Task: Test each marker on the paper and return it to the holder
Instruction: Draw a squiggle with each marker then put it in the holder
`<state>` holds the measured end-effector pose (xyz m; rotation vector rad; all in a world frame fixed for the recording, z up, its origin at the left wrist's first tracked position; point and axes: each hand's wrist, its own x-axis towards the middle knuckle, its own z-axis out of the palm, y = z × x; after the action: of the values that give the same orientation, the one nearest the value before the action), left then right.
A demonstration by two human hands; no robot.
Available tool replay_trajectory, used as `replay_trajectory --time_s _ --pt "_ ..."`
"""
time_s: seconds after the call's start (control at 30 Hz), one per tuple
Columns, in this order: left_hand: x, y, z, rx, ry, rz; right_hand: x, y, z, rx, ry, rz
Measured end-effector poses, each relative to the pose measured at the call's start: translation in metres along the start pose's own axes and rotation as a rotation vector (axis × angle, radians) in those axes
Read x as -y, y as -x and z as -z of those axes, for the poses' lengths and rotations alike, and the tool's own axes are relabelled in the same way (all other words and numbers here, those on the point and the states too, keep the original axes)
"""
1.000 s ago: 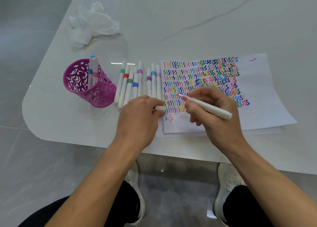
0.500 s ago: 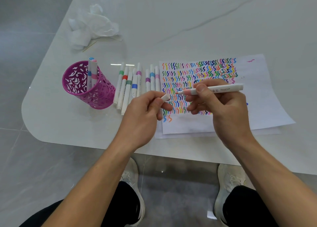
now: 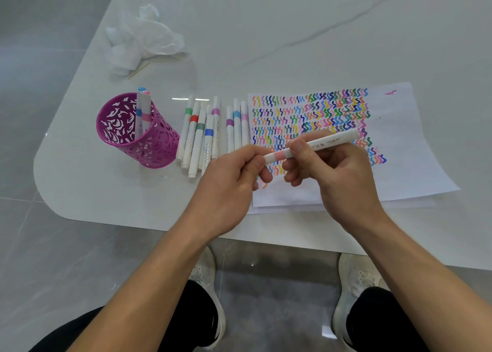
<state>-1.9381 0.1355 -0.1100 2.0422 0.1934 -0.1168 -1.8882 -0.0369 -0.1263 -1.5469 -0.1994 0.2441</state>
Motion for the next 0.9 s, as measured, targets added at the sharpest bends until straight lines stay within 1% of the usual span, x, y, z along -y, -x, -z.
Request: replay_trajectory --time_s 0.17,0.47,0.7,0.8,0.9 --pt "0.002 0.000 0.001 -0.026 -0.037 -0.022 0.000 0.000 0.000 0.013 -0.039 -0.031" --pt "0.002 0.002 -0.002 -0.072 0.003 -0.022 0.000 0.001 -0.001 0.025 -0.112 -0.057" --pt "-0.003 0.001 -0.003 -0.059 0.006 -0.013 -0.002 -0.001 0.001 0.040 -0.130 -0.094" --pt "-0.008 0.000 0.004 -0.129 0.038 -0.017 -0.001 -0.004 0.001 0.077 -0.126 -0.108" --pt "-0.009 0.000 0.012 -0.256 0.036 -0.049 -0.004 -0.006 0.002 0.044 -0.064 -0.132"
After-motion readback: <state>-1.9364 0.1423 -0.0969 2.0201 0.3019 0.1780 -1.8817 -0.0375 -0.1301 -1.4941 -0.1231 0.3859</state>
